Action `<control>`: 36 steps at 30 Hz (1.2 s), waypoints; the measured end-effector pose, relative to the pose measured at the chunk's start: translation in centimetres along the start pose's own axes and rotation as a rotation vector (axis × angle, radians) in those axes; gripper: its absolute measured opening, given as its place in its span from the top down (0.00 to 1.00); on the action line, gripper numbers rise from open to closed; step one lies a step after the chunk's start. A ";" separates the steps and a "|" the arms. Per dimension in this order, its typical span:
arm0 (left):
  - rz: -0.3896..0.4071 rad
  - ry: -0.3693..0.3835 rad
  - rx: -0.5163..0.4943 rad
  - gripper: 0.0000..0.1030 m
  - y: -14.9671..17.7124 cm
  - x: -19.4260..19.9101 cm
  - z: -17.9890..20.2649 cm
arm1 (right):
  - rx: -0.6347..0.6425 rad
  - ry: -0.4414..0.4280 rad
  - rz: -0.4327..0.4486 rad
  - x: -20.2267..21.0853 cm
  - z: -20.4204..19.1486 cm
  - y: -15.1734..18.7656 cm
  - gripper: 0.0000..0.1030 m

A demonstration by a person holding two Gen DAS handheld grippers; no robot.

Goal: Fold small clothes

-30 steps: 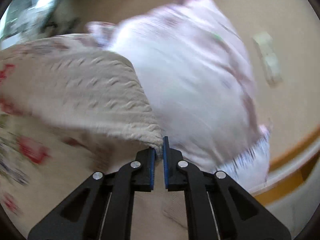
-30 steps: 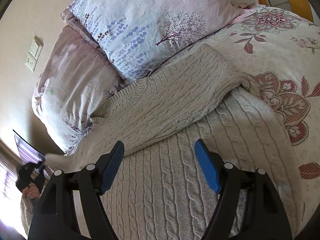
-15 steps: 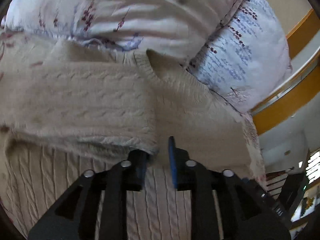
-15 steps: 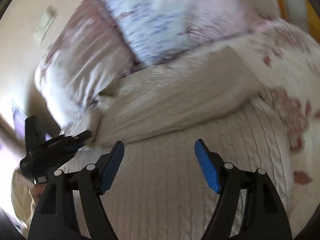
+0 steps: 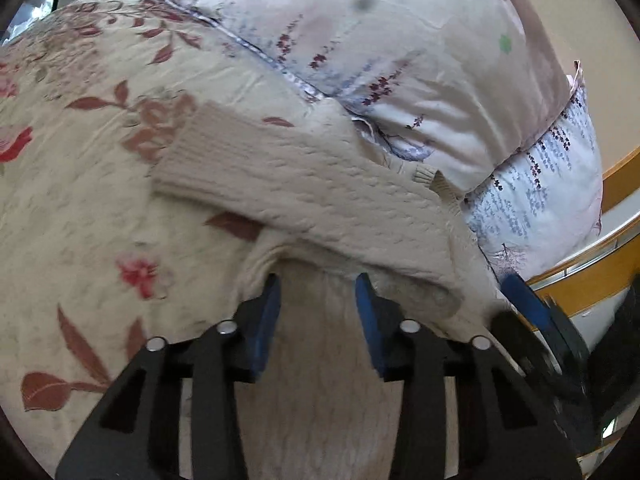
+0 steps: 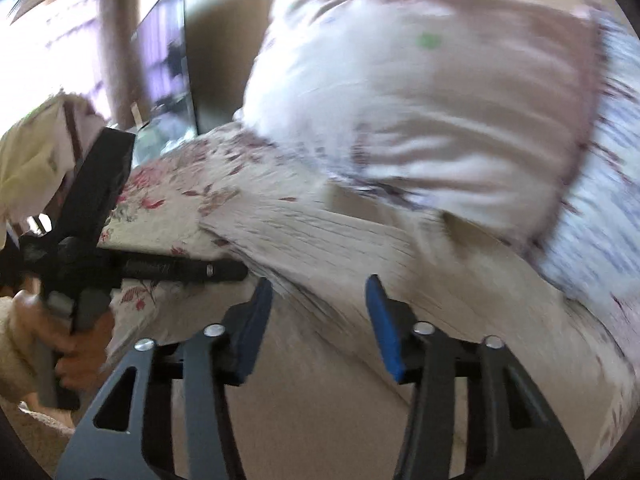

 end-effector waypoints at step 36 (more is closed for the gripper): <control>0.018 0.040 -0.016 0.67 2.8 2.0 -1.6 | -0.838 0.165 0.051 7.4 14.2 13.0 0.88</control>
Point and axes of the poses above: each gripper's, at about its wrist camera, not at the fingertips, and x roughly against the way its jaws point, z to its right, y to its underside, the point moved 2 cm from there along -x, roughly the way its jaws point, and after that the axes turned 6 degrees about x, right-handed, at the moved point
